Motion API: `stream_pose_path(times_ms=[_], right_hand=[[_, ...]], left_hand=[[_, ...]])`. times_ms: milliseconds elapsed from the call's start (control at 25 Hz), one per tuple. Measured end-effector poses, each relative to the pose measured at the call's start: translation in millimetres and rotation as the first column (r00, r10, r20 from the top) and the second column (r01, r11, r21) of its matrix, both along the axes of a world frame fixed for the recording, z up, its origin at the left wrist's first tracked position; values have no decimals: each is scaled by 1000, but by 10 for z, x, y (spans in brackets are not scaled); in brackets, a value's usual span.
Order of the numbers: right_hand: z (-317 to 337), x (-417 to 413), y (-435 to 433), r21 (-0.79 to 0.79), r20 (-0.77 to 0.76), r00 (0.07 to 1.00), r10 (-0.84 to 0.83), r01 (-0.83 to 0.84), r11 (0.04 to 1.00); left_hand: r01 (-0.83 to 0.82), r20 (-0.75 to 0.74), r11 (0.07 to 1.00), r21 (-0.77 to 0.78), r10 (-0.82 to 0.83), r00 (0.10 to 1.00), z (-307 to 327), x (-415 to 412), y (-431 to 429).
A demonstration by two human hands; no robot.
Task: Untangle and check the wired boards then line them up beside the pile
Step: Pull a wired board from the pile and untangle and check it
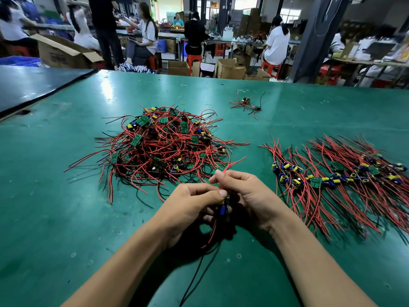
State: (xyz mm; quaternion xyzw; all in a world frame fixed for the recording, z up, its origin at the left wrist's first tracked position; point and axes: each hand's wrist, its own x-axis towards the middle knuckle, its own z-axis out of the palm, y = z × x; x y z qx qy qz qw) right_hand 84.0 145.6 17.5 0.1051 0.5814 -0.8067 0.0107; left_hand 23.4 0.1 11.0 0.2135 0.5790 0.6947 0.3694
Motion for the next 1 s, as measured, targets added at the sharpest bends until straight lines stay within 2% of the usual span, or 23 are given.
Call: stream_pose_path(times_ms=[160,280,440,560,840,920,1000], right_hand=[[-75,-22,-16,71,-34,998,-57,59,996],[-56,-21,-38,173,-39,999,30,-23,985],[-27,20,-46,68,-8,983,185,-184,981],[-16,36,-35,29,-2,976,217,-216,976],[-155,-38,75,230,-44,999,24,-13,973],[-175,-55,114,370,-82,992,-91,115,922],[-174,-72,134,507,-147,973,-178,229,831]], left_hand=[[-98,-35,995,22,99,994,-26,4,30],[-91,-78,995,35,94,993,-25,-2,18],[-41,-127,999,34,45,991,-17,-14,-12],[-38,-128,998,43,43,991,-15,3,-10],[-123,-22,992,1,123,992,-47,66,68],[-115,-5,993,-1,115,993,-51,69,84],[-108,-6,994,-2,108,994,-49,55,79]])
